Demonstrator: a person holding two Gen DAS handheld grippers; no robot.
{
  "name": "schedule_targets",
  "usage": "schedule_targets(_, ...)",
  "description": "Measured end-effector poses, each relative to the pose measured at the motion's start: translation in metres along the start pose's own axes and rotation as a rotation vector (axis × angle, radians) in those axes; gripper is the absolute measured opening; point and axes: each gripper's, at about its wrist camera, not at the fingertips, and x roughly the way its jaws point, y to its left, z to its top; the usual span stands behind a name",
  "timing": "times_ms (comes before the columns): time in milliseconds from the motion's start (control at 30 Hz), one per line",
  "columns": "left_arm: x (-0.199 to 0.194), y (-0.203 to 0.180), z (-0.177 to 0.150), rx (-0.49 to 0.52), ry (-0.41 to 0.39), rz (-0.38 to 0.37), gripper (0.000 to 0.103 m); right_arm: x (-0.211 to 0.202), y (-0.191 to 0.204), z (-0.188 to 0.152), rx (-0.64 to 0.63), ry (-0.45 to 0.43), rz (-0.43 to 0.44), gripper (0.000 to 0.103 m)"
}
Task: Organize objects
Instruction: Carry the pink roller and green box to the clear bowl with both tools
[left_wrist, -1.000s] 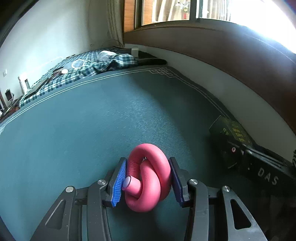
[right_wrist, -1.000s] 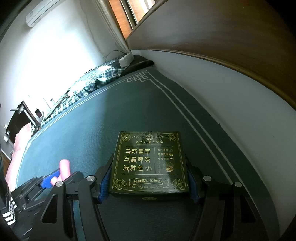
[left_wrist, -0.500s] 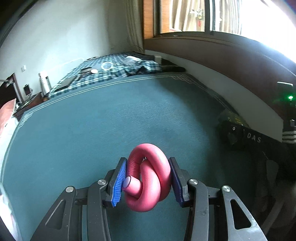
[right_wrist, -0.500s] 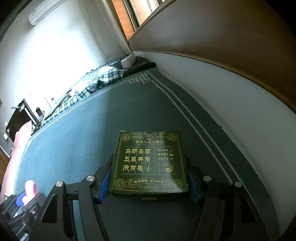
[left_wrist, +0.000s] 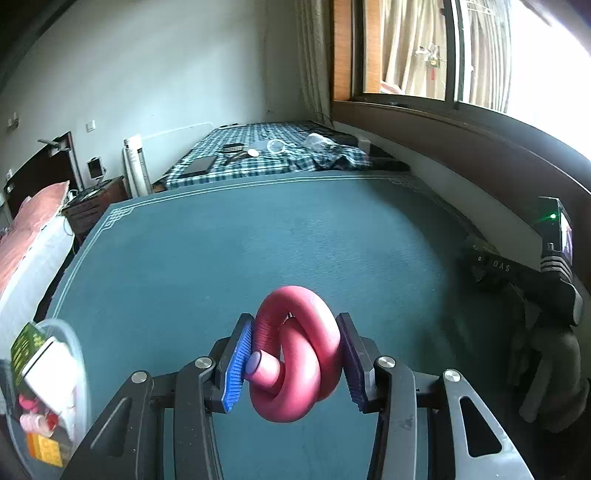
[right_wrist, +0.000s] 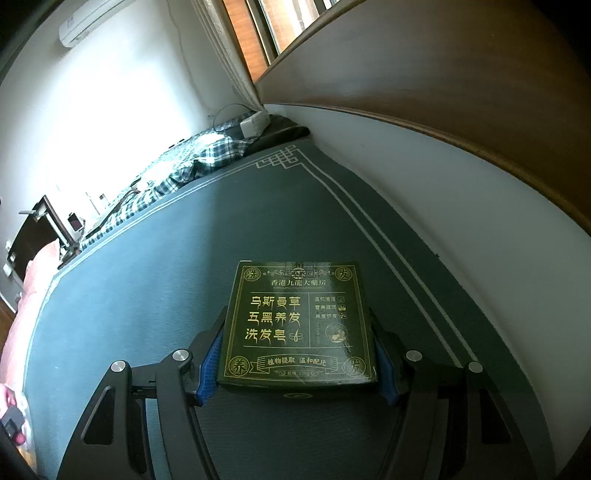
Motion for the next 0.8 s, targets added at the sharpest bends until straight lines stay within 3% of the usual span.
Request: schedule_targets(800,-0.097,0.138,-0.063,-0.189,-0.037,0.17,0.048,-0.009,0.024,-0.011,-0.092,-0.02,-0.166,0.067)
